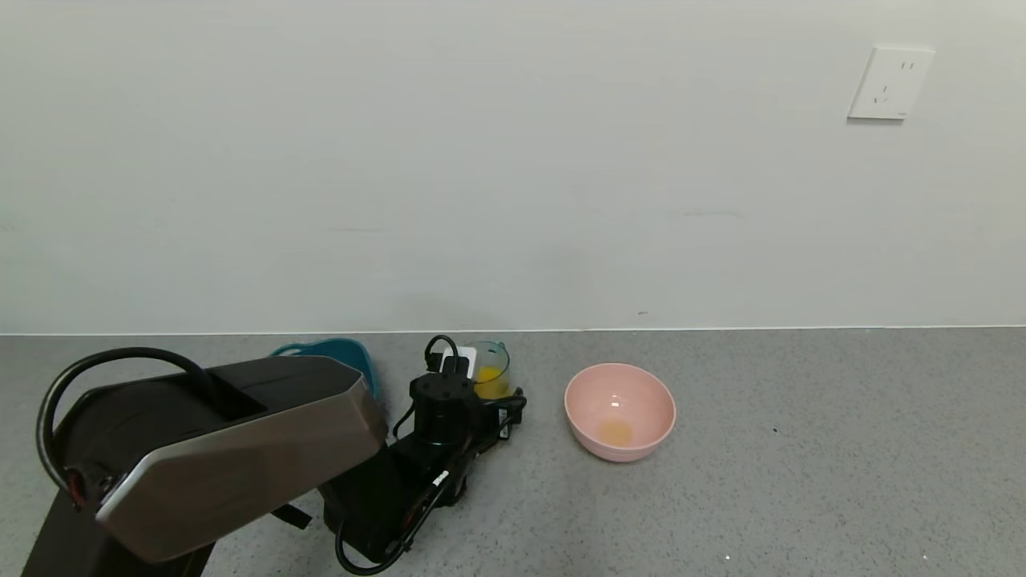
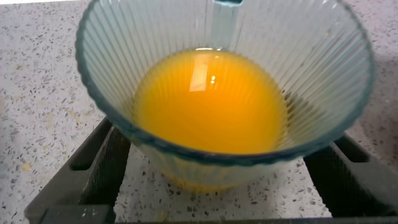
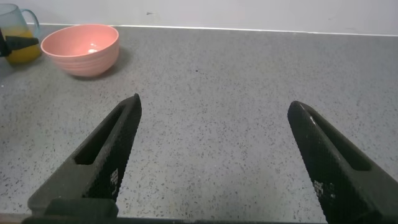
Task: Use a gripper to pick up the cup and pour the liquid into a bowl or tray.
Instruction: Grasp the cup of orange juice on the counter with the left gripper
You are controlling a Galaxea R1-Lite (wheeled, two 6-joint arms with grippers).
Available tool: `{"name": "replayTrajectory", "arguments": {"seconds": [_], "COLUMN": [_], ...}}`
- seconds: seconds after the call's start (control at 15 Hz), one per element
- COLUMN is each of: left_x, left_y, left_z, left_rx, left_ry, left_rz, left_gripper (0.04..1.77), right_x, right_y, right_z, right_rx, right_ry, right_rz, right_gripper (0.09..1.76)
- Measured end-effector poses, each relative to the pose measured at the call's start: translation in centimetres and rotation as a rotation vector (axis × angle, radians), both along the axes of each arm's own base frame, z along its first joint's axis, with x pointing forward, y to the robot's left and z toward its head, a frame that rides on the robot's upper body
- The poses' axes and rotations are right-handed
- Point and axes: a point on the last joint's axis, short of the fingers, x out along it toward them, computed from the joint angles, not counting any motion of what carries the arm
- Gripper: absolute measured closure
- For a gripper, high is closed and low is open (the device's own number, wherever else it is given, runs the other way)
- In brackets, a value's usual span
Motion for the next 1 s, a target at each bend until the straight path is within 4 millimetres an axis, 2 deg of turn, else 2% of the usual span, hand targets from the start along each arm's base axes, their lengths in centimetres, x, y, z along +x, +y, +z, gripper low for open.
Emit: {"name": "replayTrajectory", "arguments": {"seconds": [1.0], "left_x": [0.3], "left_y": [-0.2], "left_z": [-1.2], "left_rx": [-0.014], "left_ry": [-0.047], "left_rz": [0.024], "left_gripper": [0.09], "right_x": [0.0], "right_y": [0.0], "right_z": [0.0], "right_rx": [0.000], "right_ry": [0.000], "right_rz": [0.000], "right_gripper": [0.14]}}
